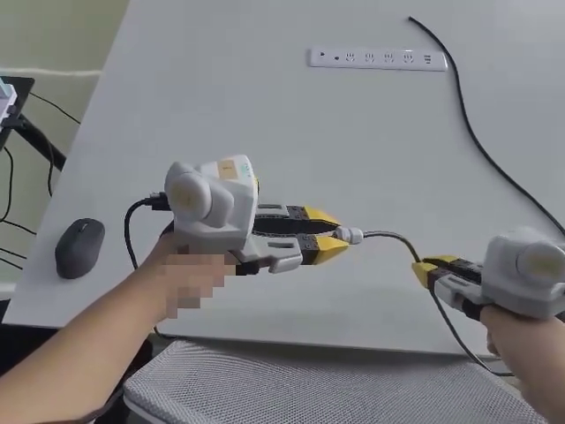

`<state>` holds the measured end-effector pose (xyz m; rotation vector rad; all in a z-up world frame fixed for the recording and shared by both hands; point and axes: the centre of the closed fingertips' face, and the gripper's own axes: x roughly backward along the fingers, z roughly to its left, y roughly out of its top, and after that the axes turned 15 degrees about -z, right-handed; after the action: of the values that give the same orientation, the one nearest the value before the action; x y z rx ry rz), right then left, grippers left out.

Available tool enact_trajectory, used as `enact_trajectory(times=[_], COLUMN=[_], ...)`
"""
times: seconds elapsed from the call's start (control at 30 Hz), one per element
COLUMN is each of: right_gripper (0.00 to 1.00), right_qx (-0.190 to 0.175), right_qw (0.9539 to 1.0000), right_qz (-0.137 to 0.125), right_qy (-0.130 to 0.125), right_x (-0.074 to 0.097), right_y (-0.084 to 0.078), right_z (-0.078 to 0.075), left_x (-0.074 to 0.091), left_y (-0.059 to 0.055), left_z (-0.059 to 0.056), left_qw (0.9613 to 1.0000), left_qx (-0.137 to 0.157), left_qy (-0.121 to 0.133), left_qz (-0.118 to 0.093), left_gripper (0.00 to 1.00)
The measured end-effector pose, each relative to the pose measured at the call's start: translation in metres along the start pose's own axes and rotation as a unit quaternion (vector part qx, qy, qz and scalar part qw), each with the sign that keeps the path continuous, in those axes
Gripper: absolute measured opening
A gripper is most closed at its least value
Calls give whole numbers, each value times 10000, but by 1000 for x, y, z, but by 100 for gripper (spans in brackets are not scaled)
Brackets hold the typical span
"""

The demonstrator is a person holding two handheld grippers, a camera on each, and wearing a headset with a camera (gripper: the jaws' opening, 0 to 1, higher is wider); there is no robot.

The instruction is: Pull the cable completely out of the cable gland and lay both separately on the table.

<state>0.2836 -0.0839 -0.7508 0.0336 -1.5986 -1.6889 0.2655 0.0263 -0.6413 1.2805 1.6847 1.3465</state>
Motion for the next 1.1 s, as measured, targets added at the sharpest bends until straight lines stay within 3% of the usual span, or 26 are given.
enact_trajectory(times=[0.17,0.27,0.37,0.43,0.47,0.53,0.87,1.1], right_gripper=[18,25,31,35,34,34,18,6], right_qx=[542,1175,1843,2531,2867,3089,3498,3558], right_qw=[9983,9923,9799,9621,9508,9400,9181,9129], right_qz=[-110,-221,-354,-378,-396,-471,-453,-488], right_qy=[167,327,680,940,1103,1369,1807,1939], right_x=[4,7,5,4,3,2,-9,-8], right_y=[16,34,48,57,61,65,63,65], right_z=[7,14,29,43,53,70,103,112], left_x=[1,1,1,1,1,1,4,3], left_y=[0,0,-1,-1,-1,-2,-3,-4], left_z=[0,-1,-1,-2,-3,-4,-4,-5], left_qw=[10000,10000,10000,10000,10000,10000,10000,9999], left_qx=[15,23,25,18,10,15,39,53], left_qy=[21,14,2,-12,-24,-43,-64,-64], left_qz=[0,4,25,39,42,43,65,81], left_gripper=[15,15,15,15,15,15,15,15])
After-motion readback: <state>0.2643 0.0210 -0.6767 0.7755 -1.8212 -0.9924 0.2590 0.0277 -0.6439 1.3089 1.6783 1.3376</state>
